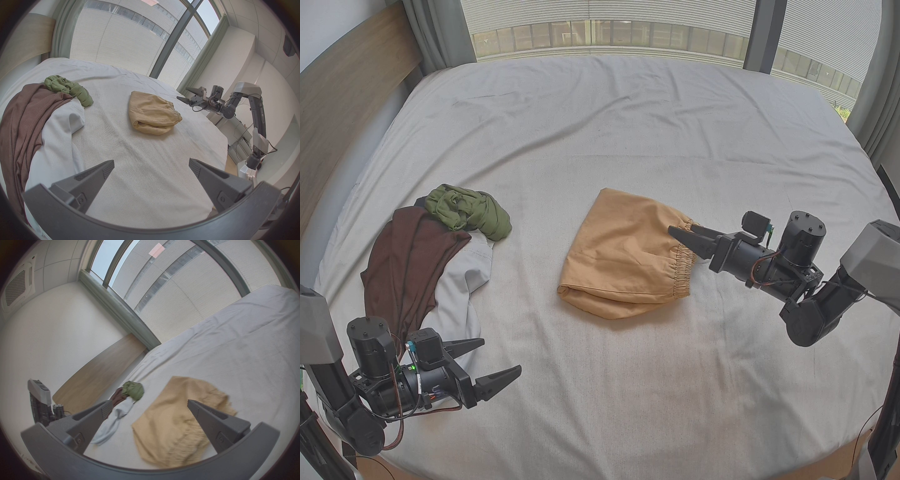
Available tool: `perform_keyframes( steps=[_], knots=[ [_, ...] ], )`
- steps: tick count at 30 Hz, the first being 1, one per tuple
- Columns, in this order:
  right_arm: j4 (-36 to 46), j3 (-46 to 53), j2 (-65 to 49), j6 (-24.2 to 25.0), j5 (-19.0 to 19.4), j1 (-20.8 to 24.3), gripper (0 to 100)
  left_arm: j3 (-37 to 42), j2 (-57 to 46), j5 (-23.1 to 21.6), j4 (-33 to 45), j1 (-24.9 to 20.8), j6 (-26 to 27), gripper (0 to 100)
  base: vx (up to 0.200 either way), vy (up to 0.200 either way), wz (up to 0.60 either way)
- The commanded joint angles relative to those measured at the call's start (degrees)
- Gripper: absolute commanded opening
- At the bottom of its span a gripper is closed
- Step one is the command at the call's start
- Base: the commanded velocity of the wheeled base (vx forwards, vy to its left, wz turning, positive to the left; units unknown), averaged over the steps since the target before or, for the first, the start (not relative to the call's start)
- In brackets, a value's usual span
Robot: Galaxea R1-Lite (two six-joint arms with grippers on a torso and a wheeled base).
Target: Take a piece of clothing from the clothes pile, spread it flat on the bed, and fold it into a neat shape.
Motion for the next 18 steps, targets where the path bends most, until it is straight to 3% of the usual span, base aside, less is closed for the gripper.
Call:
perform_keyframes(
  steps=[1, 10, 18],
  knots=[
    [0.8, 0.5, 0.7, -0.1, -1.1, 4.5, 100, 0.3, 0.1, 0.0, 0.0, 0.2, 0.0, 100, 0.000, 0.000, 0.00],
    [-3.7, 1.1, 11.6, -0.4, -2.8, 4.2, 100, 0.3, -0.1, 0.0, 0.0, 0.3, 0.1, 100, 0.000, 0.000, 0.00],
    [-7.4, 3.6, 13.3, -0.6, -2.8, 4.2, 100, 0.3, -0.5, 0.0, 0.0, 0.4, 0.0, 100, 0.000, 0.000, 0.00]
  ],
)
